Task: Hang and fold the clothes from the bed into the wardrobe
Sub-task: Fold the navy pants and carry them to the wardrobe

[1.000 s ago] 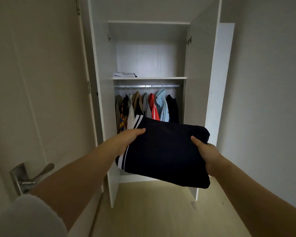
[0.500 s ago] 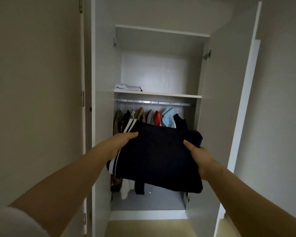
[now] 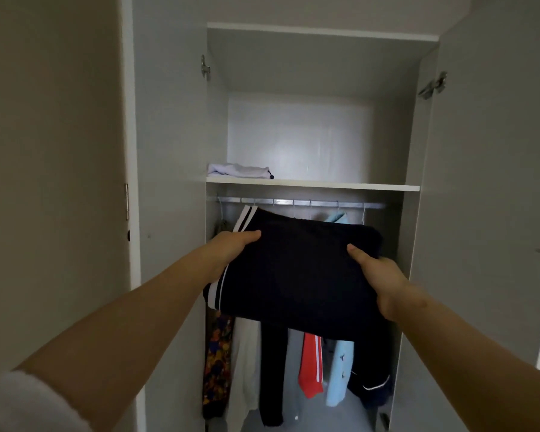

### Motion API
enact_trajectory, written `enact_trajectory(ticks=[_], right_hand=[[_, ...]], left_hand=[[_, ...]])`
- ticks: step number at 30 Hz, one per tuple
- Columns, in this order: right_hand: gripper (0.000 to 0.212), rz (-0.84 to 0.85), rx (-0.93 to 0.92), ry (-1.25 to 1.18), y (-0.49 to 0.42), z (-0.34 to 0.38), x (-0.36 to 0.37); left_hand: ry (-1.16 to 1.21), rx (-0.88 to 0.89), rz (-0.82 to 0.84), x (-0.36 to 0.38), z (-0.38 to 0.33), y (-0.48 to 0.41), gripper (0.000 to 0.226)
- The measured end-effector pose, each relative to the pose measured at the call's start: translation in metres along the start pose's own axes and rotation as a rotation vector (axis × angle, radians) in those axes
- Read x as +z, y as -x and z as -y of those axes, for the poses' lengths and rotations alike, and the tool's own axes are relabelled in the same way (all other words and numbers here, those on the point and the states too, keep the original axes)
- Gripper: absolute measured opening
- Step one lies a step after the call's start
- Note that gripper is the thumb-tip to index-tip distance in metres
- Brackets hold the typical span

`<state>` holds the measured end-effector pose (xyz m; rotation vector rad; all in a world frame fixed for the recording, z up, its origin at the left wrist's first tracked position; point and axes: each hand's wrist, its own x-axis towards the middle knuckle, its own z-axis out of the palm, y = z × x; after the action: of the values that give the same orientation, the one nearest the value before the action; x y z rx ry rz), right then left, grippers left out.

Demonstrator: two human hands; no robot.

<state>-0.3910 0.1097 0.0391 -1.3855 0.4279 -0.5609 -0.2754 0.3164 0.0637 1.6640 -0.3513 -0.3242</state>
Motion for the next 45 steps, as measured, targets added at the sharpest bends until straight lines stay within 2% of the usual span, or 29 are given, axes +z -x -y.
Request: enact_trajectory(ticks=[4, 10, 14, 16, 18, 23, 26, 32, 36, 39, 42, 45], right_hand=[[0.022, 0.062, -0.038, 0.002, -0.082, 0.014, 0.007], [0.022, 0.133, -0.083, -0.038, -0.204, 0.047, 0.018], [0.032, 0.177, -0.096, -0.053, -0.268, 0.064, 0.039], [0.046, 0.197, -0.108, -0.044, -0.295, 0.071, 0.055], [0.052, 0.206, -0.127, -0.037, -0.319, 0.08, 0.072], [0.031, 0.227, -0.189, -0.027, -0.373, 0.107, 0.114], [0.023, 0.208, -0.225, -0.013, -0.404, 0.124, 0.144], [0.026, 0.209, -0.229, -0.006, -0.469, 0.151, 0.21], [0.028, 0.206, -0.227, -0.04, -0.509, 0.157, 0.254], [0.033, 0.204, -0.205, -0.044, -0.533, 0.16, 0.277], [0.04, 0.218, -0.17, -0.013, -0.551, 0.162, 0.292], [0.032, 0.276, -0.093, 0.01, -0.567, 0.16, 0.302]], left_hand=[[0.01, 0.055, -0.023, 0.007, -0.021, -0.074, 0.039], [0.05, 0.118, -0.074, 0.023, -0.064, -0.176, 0.029], [0.064, 0.144, -0.129, 0.019, -0.087, -0.228, 0.02], [0.06, 0.135, -0.164, 0.009, -0.097, -0.252, 0.021], [0.017, 0.139, -0.204, -0.004, -0.107, -0.277, 0.027], [-0.074, 0.191, -0.225, -0.04, -0.139, -0.338, 0.035], [-0.093, 0.233, -0.244, -0.062, -0.162, -0.376, 0.032], [-0.305, 0.324, -0.357, -0.111, -0.208, -0.458, 0.037], [-0.517, 0.378, -0.486, -0.14, -0.238, -0.507, 0.059], [-0.723, 0.321, -0.559, -0.154, -0.25, -0.535, 0.076], [-0.803, 0.238, -0.538, -0.165, -0.247, -0.556, 0.073], [-0.942, 0.171, -0.566, -0.164, -0.241, -0.568, 0.068]])
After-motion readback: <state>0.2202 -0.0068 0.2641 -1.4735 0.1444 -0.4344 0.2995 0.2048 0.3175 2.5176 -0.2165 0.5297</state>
